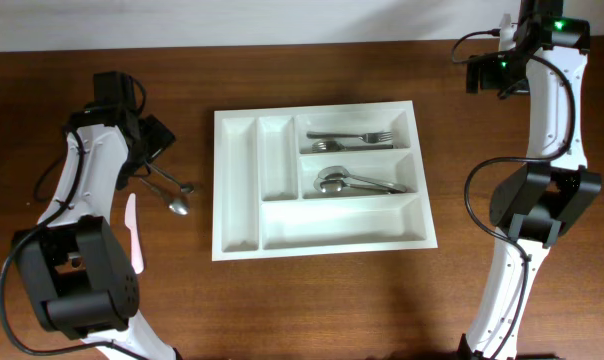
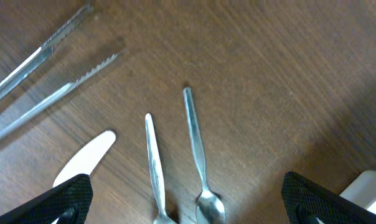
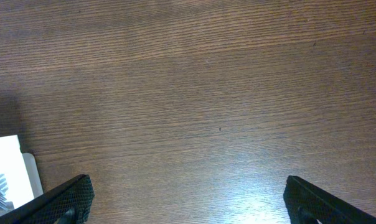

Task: Pack container
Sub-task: 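Lower the left gripper onto the knife and fork on the left and grasp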

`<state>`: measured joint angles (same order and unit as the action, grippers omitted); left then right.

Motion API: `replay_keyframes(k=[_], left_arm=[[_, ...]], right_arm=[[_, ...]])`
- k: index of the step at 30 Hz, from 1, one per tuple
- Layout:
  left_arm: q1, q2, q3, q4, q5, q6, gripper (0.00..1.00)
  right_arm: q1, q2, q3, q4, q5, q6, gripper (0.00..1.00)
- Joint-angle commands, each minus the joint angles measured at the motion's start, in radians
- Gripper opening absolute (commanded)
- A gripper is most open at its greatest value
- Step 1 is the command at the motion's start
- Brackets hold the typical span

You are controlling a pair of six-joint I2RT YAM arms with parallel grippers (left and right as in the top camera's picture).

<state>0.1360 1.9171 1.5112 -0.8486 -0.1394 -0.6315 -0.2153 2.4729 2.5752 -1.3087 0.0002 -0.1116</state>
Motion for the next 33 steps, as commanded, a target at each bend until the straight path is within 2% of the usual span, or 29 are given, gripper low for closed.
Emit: replay_keyframes(k=[1, 10, 13, 16, 22, 24, 25, 27, 33], left_arm=[[-0.002, 0.054, 0.011, 0.023, -0.014, 0.019, 0.99], [-0.003, 0.212, 0.011, 0.033, 0.152, -0.024, 1.00], [-0.003, 0.217, 0.011, 0.026, 0.175, -0.034, 0.95], [-0.004, 0.217, 0.011, 0.005, 0.243, -0.035, 0.95], [-0.039, 0.217, 0.011, -0.044, 0.252, -0.039, 0.95], [-0.049, 0.217, 0.011, -0.069, 0.251, -0.038, 0.89], [-0.049, 0.217, 0.011, -0.068, 0.250, -0.038, 0.80], [-0.048, 0.217, 0.011, -0.068, 0.224, -0.057, 0.73], [-0.047, 0.217, 0.011, -0.065, 0.157, -0.064, 0.68]], right_arm=[[-0.001, -0.025, 0.018, 0.000, 0.005, 0.005, 0.99], [-0.001, -0.025, 0.018, 0.000, 0.005, 0.005, 0.99], [-0.001, -0.025, 0.018, 0.000, 0.005, 0.005, 0.99], [-0.001, -0.025, 0.018, 0.000, 0.005, 0.005, 0.98], [-0.001, -0.025, 0.018, 0.000, 0.005, 0.005, 0.99], [-0.001, -0.025, 0.018, 0.000, 0.005, 0.005, 0.99], [-0.001, -0.025, 0.018, 0.000, 0.005, 0.005, 0.99], [-0.001, -0.025, 0.018, 0.000, 0.005, 0.005, 0.99], [-0.001, -0.025, 0.018, 0.000, 0.005, 0.005, 0.99]])
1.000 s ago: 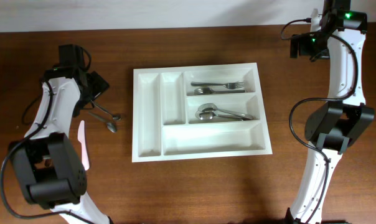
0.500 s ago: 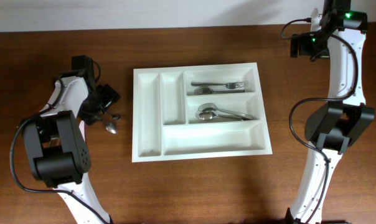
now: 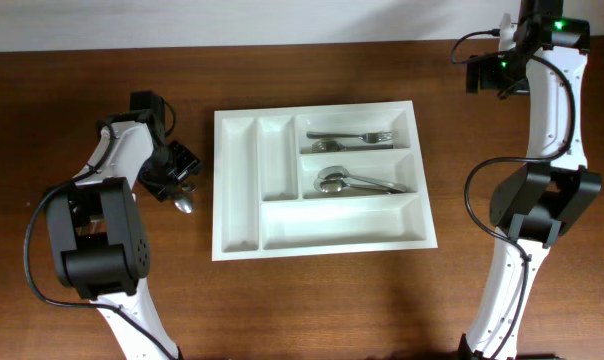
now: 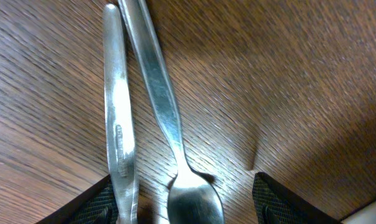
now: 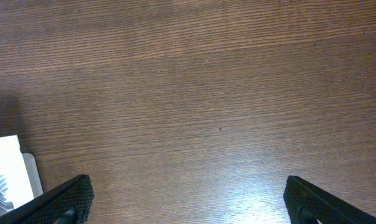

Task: Pack container

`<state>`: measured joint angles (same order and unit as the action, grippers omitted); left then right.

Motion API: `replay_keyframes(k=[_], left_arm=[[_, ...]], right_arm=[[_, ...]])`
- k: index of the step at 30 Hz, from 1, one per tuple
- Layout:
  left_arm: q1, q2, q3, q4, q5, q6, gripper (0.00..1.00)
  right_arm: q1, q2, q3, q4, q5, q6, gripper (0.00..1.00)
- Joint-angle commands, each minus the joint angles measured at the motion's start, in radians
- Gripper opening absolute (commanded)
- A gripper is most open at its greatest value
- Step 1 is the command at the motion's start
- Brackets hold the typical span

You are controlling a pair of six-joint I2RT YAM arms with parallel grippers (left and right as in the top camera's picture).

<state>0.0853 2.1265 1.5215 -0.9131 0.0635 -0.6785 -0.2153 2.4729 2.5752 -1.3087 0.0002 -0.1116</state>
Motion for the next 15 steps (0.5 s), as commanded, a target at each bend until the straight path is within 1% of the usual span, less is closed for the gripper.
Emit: replay_keyframes(k=[1, 2, 3, 6, 7, 11, 12, 15], left_arm=[[0.004, 0.007, 0.000, -0.001, -0.054, -0.017, 0.66], [0.005, 0.007, 0.000, -0.001, -0.067, -0.017, 0.63], [0.005, 0.007, 0.000, 0.000, -0.087, -0.017, 0.54], [0.005, 0.007, 0.000, 0.000, -0.098, -0.017, 0.40], [0.005, 0.007, 0.000, 0.000, -0.098, -0.017, 0.33], [0.005, 0.007, 0.000, 0.000, -0.098, -0.017, 0.13], [0.006, 0.007, 0.000, -0.001, -0.098, -0.016, 0.09], [0.011, 0.007, 0.000, -0.003, -0.097, -0.016, 0.07]], right_arm=[[-0.001, -0.025, 0.018, 0.000, 0.005, 0.005, 0.98], [-0.001, -0.025, 0.018, 0.000, 0.005, 0.005, 0.99], [-0.001, -0.025, 0.018, 0.000, 0.005, 0.005, 0.99], [-0.001, -0.025, 0.018, 0.000, 0.005, 0.005, 0.99], [-0.001, -0.025, 0.018, 0.000, 0.005, 0.005, 0.99], [-0.001, -0.025, 0.018, 0.000, 0.005, 0.005, 0.99], [-0.001, -0.025, 0.018, 0.000, 0.005, 0.005, 0.99], [-0.001, -0.025, 0.018, 0.000, 0.005, 0.005, 0.99]])
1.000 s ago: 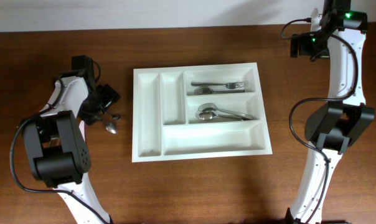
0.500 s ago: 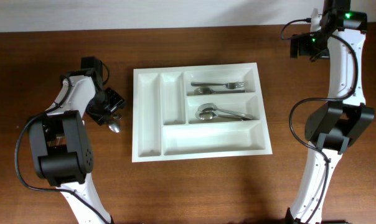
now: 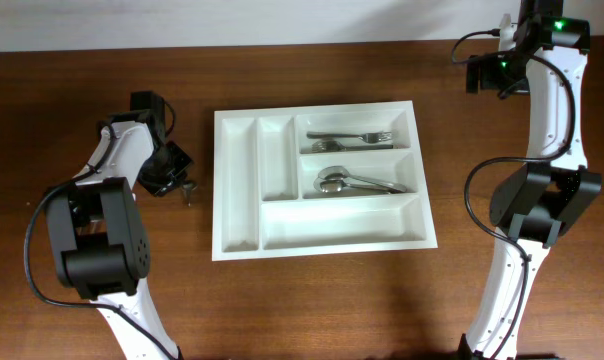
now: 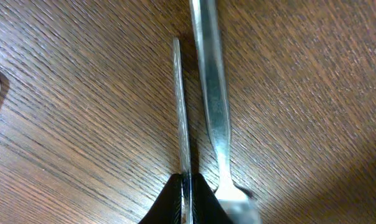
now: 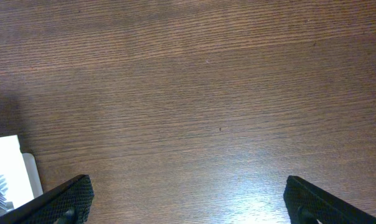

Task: Pack container

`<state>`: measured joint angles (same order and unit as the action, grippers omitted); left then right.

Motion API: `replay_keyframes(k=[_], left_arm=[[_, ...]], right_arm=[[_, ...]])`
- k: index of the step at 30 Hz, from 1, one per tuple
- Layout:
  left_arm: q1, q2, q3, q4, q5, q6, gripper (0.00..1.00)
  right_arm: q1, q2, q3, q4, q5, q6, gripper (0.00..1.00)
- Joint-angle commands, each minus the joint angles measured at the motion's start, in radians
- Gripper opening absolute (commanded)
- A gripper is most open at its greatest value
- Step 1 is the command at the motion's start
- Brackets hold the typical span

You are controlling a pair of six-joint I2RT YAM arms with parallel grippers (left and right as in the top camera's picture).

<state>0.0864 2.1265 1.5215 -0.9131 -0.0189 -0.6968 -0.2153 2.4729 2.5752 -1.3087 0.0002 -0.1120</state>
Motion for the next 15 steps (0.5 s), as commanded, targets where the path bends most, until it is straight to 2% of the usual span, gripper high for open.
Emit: replay_keyframes(k=[1, 4, 7, 11, 15], left_arm=[[0.011, 0.007, 0.001, -0.004, -0.015, 0.002, 0.07], [0.018, 0.005, 0.006, -0.009, -0.015, 0.003, 0.02], [0.026, -0.008, 0.046, -0.032, -0.032, 0.017, 0.02], [0.026, -0.042, 0.150, -0.098, -0.142, 0.033, 0.02], [0.014, -0.091, 0.262, -0.110, -0.153, 0.086, 0.02]], right_arm=[[-0.001, -0.025, 0.018, 0.000, 0.005, 0.005, 0.99], [-0.001, -0.025, 0.018, 0.000, 0.005, 0.005, 0.99], [-0.001, -0.025, 0.018, 0.000, 0.005, 0.005, 0.99], [-0.001, -0.025, 0.018, 0.000, 0.005, 0.005, 0.99], [-0.001, -0.025, 0.018, 0.000, 0.005, 0.005, 0.99]])
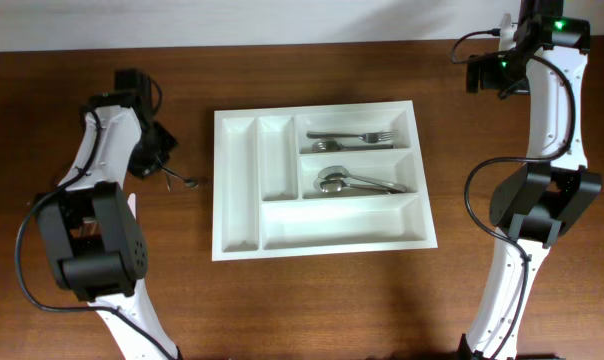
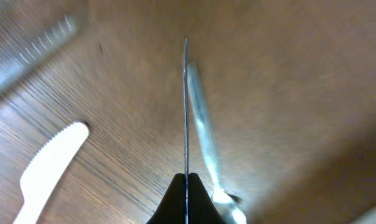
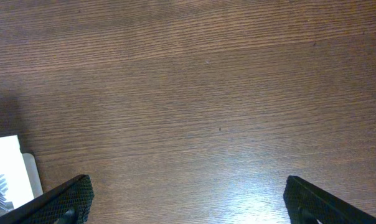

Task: Pack container

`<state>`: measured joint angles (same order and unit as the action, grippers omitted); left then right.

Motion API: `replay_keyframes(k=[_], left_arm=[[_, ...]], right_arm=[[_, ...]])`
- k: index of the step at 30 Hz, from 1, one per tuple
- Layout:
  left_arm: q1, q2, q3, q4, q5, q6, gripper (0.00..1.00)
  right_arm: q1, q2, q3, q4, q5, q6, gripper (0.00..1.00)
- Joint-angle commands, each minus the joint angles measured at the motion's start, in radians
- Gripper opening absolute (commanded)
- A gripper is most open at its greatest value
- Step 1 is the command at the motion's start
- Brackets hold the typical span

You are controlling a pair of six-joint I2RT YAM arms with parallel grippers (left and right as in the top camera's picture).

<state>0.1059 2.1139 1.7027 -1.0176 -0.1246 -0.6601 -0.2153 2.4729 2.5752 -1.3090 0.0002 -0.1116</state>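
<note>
My left gripper (image 2: 187, 180) is shut on the thin handle of a metal spoon (image 2: 186, 106), seen edge-on and held off the table. In the overhead view the left gripper (image 1: 150, 152) hangs left of the white cutlery tray (image 1: 237, 195). A second spoon (image 2: 202, 134) lies on the wood just under the held one. Forks (image 1: 352, 137) fill the tray's top right compartment and spoons (image 1: 354, 182) the one below. My right gripper (image 3: 188, 191) is open over bare wood at the far right back, nothing between its fingers.
A white plastic knife (image 2: 48, 165) lies on the table left of the spoons. Blurred metal tongs (image 2: 35, 46) lie beyond it. A corner of the tray (image 3: 6, 158) shows at the left of the right wrist view. The tray's long left and bottom compartments hold nothing.
The left gripper, shut on the spoon handle down at the table, now holds it higher and farther back-left. The other spoon stays on the wood. The right arm has not moved.
The left gripper was open high above two spoons, the knife and the tongs. Then it was low and open around the spoons. Then it was shut on the left spoon's handle, and now that spoon is lifted off the table.
</note>
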Motion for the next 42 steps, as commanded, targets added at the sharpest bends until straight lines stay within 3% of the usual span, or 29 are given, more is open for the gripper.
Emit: replay_keyframes(k=[1, 7, 21, 38, 39, 41, 42], left_arm=[[-0.019, -0.094, 0.113, -0.005, -0.029, 0.053, 0.02], [-0.102, -0.100, 0.149, 0.094, 0.237, 0.143, 0.02], [-0.351, -0.088, 0.148, 0.163, 0.233, 0.191, 0.02], [-0.442, 0.035, 0.148, 0.116, 0.233, 0.192, 0.02], [-0.442, 0.035, 0.148, 0.114, 0.233, 0.192, 0.15], [-0.442, 0.035, 0.148, 0.108, 0.234, 0.192, 0.63], [-0.442, 0.035, 0.148, 0.105, 0.234, 0.192, 0.70]], right_arm=[[-0.001, -0.025, 0.018, 0.000, 0.005, 0.005, 0.99], [-0.001, -0.025, 0.018, 0.000, 0.005, 0.005, 0.98], [-0.001, -0.025, 0.018, 0.000, 0.005, 0.005, 0.99], [-0.001, -0.025, 0.018, 0.000, 0.005, 0.005, 0.99], [-0.001, -0.025, 0.018, 0.000, 0.005, 0.005, 0.99], [-0.001, -0.025, 0.018, 0.001, 0.005, 0.005, 0.99], [-0.001, -0.025, 0.018, 0.000, 0.005, 0.005, 0.99]])
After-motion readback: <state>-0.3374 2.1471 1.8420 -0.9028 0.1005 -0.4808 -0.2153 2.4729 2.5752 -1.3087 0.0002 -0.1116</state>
